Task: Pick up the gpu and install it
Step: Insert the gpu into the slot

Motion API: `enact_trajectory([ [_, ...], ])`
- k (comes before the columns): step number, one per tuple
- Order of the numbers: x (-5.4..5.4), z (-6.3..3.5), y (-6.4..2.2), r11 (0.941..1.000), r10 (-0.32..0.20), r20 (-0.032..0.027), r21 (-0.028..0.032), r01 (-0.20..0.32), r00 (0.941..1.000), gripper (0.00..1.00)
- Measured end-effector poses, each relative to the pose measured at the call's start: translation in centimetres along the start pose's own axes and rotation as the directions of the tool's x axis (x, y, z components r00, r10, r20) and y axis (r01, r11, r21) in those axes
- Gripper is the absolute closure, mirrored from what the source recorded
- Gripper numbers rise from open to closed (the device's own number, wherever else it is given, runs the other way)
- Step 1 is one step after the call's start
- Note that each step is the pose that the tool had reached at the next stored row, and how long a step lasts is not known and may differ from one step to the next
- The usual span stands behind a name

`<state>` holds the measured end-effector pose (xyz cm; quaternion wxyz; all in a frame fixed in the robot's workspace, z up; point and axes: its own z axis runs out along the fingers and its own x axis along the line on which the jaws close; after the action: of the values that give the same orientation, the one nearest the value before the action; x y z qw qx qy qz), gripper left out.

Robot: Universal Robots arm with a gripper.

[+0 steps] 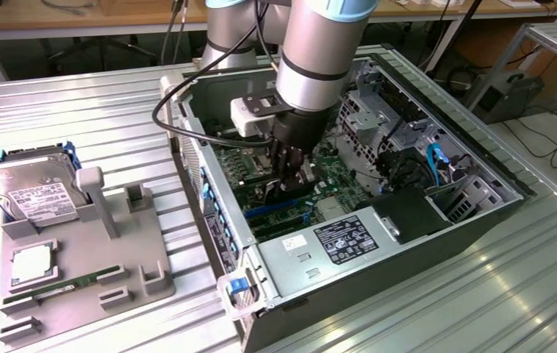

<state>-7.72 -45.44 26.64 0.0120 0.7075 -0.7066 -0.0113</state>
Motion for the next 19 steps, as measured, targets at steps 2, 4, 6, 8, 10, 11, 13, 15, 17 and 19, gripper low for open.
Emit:
enact_trajectory([
  [2, 0.00, 0.06, 0.05, 1.0000, 0.000, -0.0001, -0.0001, 0.000, 1.0000, 0.74],
  [4, 0.00, 0.16, 0.10, 1.0000, 0.001, 0.0000, -0.0001, -0.001, 1.0000, 0.74],
  [6, 0.00, 0.28, 0.18, 1.0000, 0.003, 0.0000, -0.0006, -0.003, 1.0000, 0.74],
  [8, 0.00, 0.40, 0.24, 1.0000, 0.006, 0.0001, -0.0022, -0.006, 1.0000, 0.74],
  [10, 0.00, 0.51, 0.30, 1.0000, 0.008, 0.0001, -0.0056, -0.008, 1.0000, 0.74],
  [11, 0.00, 0.55, 0.33, 0.9999, 0.008, 0.0001, -0.0079, -0.008, 1.0000, 0.74],
  [13, 0.00, 0.61, 0.34, 0.9999, 0.009, 0.0002, -0.0138, -0.009, 1.0000, 0.74],
  [15, 0.00, 0.66, 0.31, 0.9996, 0.008, 0.0011, -0.0269, -0.008, 1.0000, 0.74],
  [17, 0.01, 0.68, 0.35, 0.9994, 0.009, 0.0023, -0.0344, -0.009, 1.0000, 0.74],
  [19, 0.01, 0.73, 0.34, 0.9993, 0.009, 0.0039, -0.0357, -0.008, 1.0000, 0.74],
])
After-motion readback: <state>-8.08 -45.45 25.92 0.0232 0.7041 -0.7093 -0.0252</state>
